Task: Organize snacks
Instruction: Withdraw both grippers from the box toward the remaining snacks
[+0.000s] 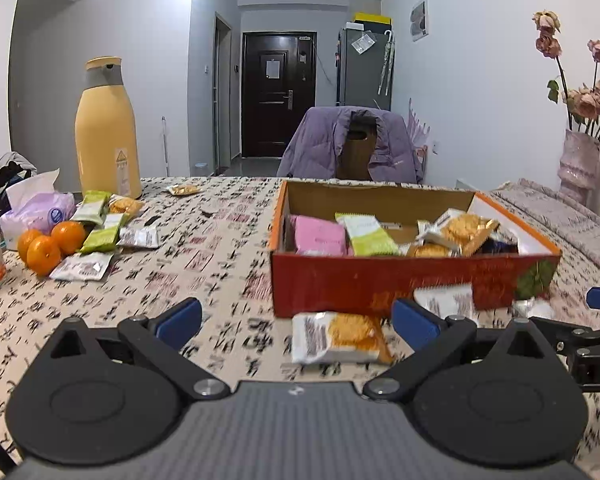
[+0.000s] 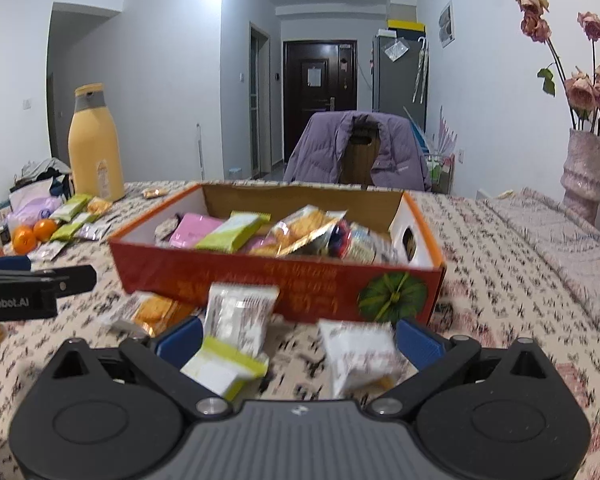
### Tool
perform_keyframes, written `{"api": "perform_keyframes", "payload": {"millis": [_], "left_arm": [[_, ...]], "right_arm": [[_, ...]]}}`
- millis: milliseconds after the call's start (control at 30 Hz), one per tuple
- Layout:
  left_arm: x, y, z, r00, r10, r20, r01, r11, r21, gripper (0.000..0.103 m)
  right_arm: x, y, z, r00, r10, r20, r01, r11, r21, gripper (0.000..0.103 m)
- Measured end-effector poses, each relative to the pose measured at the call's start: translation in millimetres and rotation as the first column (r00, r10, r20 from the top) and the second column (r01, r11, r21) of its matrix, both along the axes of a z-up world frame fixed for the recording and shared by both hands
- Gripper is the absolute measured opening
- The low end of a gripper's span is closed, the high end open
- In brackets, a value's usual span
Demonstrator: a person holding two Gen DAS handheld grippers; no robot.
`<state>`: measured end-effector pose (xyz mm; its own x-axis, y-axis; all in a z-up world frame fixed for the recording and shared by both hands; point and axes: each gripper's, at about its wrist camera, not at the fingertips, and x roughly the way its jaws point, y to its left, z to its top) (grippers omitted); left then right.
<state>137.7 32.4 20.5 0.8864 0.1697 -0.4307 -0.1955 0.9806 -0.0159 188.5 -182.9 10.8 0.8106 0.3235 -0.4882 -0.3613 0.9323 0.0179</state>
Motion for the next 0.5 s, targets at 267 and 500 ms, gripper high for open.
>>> {"api": "perform_keyframes", "payload": {"millis": [267,500], "left_arm": [[-21,19,-20,0.999,-0.011,-0.033,0.010,0.999,-0.032,0.103],[-30,31,-31,0.998,-0.018,-0.054,0.015,0.998,-0.058,0.103]], "right_arm": [[-26,13,-18,0.999,0.005,-0.053,-0.006,1.000,-0.027,0.103],[-32,30,-23,0.997,0.022,-0.081,-0.025,0.999,-0.030,0.103]]}}
